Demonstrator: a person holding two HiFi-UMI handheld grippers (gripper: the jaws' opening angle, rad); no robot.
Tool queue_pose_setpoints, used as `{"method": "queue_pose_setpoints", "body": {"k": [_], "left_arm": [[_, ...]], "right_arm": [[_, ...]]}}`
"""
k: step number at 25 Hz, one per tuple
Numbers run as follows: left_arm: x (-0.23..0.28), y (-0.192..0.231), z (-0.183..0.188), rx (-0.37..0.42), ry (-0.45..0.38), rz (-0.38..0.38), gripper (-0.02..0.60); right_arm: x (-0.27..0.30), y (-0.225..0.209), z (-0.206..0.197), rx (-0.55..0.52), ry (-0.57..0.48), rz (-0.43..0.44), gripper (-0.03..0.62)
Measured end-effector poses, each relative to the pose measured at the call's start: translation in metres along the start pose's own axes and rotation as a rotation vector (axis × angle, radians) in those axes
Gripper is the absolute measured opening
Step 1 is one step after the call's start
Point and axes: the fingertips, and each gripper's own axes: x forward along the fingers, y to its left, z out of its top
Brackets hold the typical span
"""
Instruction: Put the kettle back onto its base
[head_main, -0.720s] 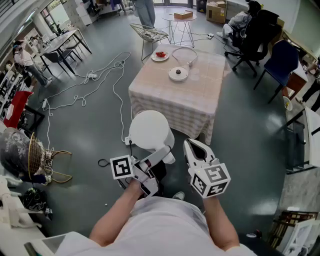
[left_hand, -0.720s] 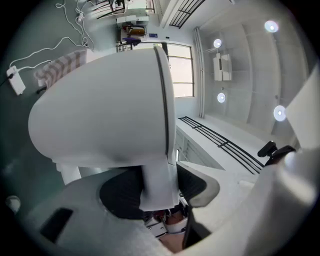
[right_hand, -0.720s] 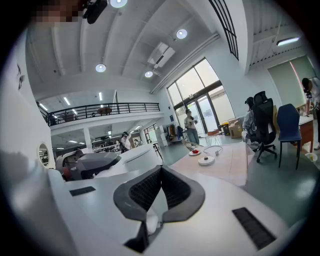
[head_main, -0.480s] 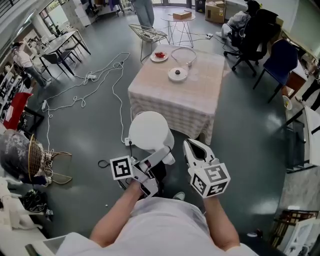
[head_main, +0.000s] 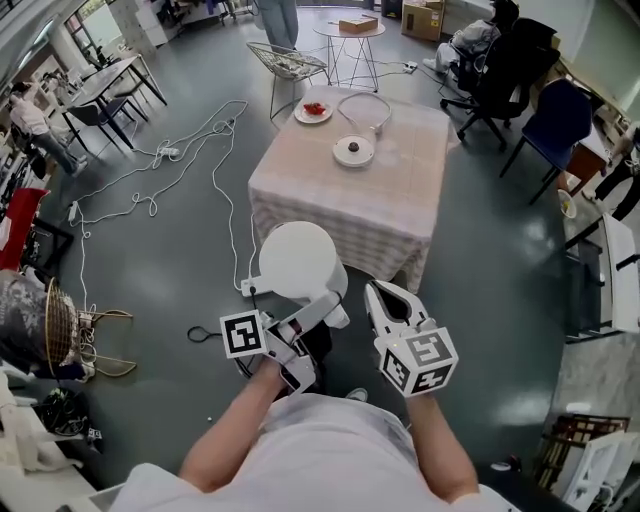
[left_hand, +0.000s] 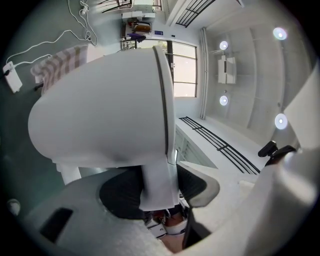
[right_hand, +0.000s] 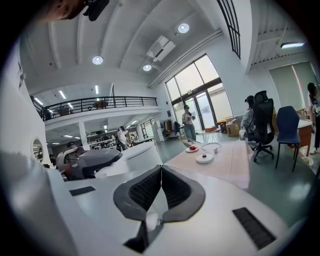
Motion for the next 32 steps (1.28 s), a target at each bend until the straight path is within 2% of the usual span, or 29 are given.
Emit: {"method": "queue_pose_setpoints", "body": {"k": [16,25,32], "left_arm": [[0.005,0.015,0.117,-0.035,0.109,-0.028,0.199],[0.0,0.012,0.155,-0.032,0.195,-0.075,0.199],[0.002,0.016,0.174,-0.041,0.219,-0.081,0.201]], "right_arm": [[0.11,0.001,0.025,0.024,0.037,-0.097,0.005],[0.155,0.011,0.039,0.012,0.04,-0.141,0.005],[0.171,0.008,0.046,0.014,0.031,-0.166,0.005]]}}
